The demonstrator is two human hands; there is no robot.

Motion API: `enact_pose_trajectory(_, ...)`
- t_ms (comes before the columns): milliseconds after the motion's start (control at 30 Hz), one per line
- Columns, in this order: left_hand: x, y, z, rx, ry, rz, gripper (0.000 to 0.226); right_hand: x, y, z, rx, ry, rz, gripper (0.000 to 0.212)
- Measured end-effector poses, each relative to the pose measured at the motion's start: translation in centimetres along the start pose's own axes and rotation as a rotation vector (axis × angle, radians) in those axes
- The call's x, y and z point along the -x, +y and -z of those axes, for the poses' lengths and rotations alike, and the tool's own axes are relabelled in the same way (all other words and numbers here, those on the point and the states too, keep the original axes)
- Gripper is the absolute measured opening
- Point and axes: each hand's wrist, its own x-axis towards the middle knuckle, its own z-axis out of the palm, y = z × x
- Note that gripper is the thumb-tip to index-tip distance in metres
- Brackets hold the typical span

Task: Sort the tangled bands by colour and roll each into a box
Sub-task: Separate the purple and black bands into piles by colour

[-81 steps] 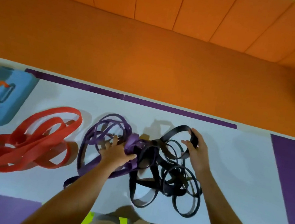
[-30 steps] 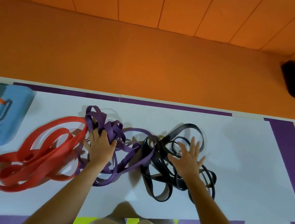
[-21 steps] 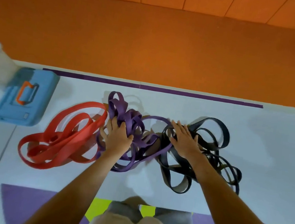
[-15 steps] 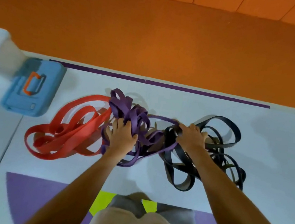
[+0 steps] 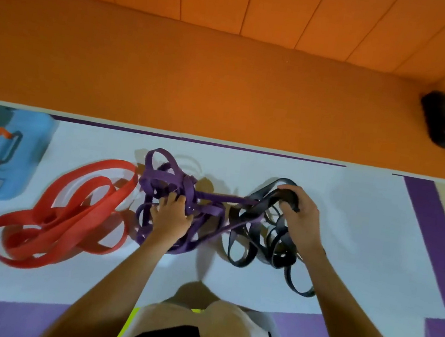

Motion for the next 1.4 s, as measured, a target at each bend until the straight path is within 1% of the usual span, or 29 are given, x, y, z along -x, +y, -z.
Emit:
enact_pose_trajectory(67, 0.4, 0.3, -0.1, -0.001, 0.024, -0.001, 0.044, 0.5, -0.4, 0.2, -0.119, 0.007, -0.023, 0.043)
enact_pose_trajectory(133, 0.7, 0.5, -0.1, 0.009, 0.059, -0.009, 0.043, 0.9, -0.6, 0.2, -0.269, 0.007, -0.092, 0.049)
enact_pose_trajectory(200, 1.1, 0.7, 0.2, 0.025, 0.111, 0.006, 0.045, 1.0, -0.6, 0.1, -0.315, 0.021, -0.111, 0.043)
enact_pose_trajectory(300, 1.7, 1.3, 0.7, 0.056, 0.193, 0.061, 0.059, 1.4, -0.4, -0.2, -0.335, -0.014, -0.152, 0.031)
enact_pose_trajectory(333, 1.9, 1.6, 0.8, 0.066, 0.195, 0.065, 0.065, 1.5, -0.3, -0.4, -0.333, -0.041, -0.172, 0.027)
enact_pose_trajectory(400, 2.0, 2.2, 0.9, 0.064, 0.112, 0.065, 0.076, 1.8, 0.2, -0.6, -0.334, -0.086, -0.211, 0.021)
enact_pose_trajectory(467, 2.0, 2.8, 0.7, 0.072, 0.011, 0.051, 0.080, 2.2, 0.6, -0.7, -0.363, -0.103, -0.258, 0.026)
enact_pose_trajectory(500, 2.0, 3.1, 0.5, 0.078, 0.003, -0.001, 0.079, 2.4, 0.7, -0.7, -0.386, -0.112, -0.285, 0.030)
enact_pose_trajectory(533, 2.0, 3.5, 0.4, 0.088, 0.022, -0.103, 0.077, 2.5, 0.8, -0.6, -0.405, -0.127, -0.305, 0.031)
enact_pose_trajectory(600, 2.0, 4.7, 0.3, 0.171, 0.034, -0.372, 0.074, 2.7, 0.9, -0.6, -0.412, -0.171, -0.314, 0.030)
enact_pose_trajectory(633, 1.8, 5.4, 0.3, 0.241, -0.010, -0.478, 0.073, 2.9, 0.8, -0.6, -0.413, -0.193, -0.311, 0.026)
enact_pose_trajectory(667, 1.6, 6.1, 0.3, 0.304, -0.092, -0.533, 0.074, 3.0, 0.7, -0.6, -0.415, -0.216, -0.306, 0.023)
enact_pose_trajectory(733, 1.1, 7.6, 0.5, 0.334, -0.281, -0.538, 0.075, 3.3, 0.2, -0.5, -0.418, -0.279, -0.279, 0.024)
enact_pose_trajectory(767, 0.8, 8.2, 0.6, 0.321, -0.339, -0.532, 0.072, 3.4, -0.1, -0.4, -0.413, -0.317, -0.256, 0.025)
enact_pose_trajectory(800, 0.6, 8.7, 0.7, 0.309, -0.349, -0.532, 0.068, 3.5, -0.3, -0.3, -0.400, -0.354, -0.226, 0.026)
enact_pose_trajectory(900, -0.4, 9.3, 0.8, 0.330, -0.272, -0.525, 0.055, 3.8, -0.4, -0.2, -0.358, -0.417, -0.157, 0.026)
enact_pose_trajectory(967, -0.7, 9.2, 0.8, 0.363, -0.237, -0.529, 0.050, 3.9, -0.1, 0.0, -0.349, -0.429, -0.162, 0.029)
enact_pose_trajectory(1000, -0.7, 9.1, 0.8, 0.387, -0.224, -0.526, 0.051, 4.0, 0.1, 0.0, -0.346, -0.428, -0.171, 0.030)
enact_pose_trajectory(1067, -0.5, 9.1, 0.9, 0.480, -0.197, -0.492, 0.060, 4.3, 0.6, 0.1, -0.354, -0.415, -0.183, 0.031)
enact_pose_trajectory(1133, 0.0, 9.4, 0.9, 0.643, -0.163, -0.432, 0.068, 4.4, 1.1, 0.0, -0.354, -0.371, -0.176, 0.028)
enact_pose_trajectory(1233, 1.0, 9.8, 0.9, 0.878, -0.095, -0.352, 0.067, 4.6, 1.3, -0.7, -0.315, -0.345, -0.181, 0.023)
enact_pose_trajectory(1300, 1.6, 9.9, 0.9, 0.928, -0.030, -0.334, 0.064, 4.9, 1.5, -1.2, -0.295, -0.368, -0.201, 0.022)
enact_pose_trajectory(1400, 2.1, 9.4, 1.5, 0.929, 0.042, -0.364, 0.063, 5.3, 1.7, -1.7, -0.271, -0.360, -0.218, 0.019)
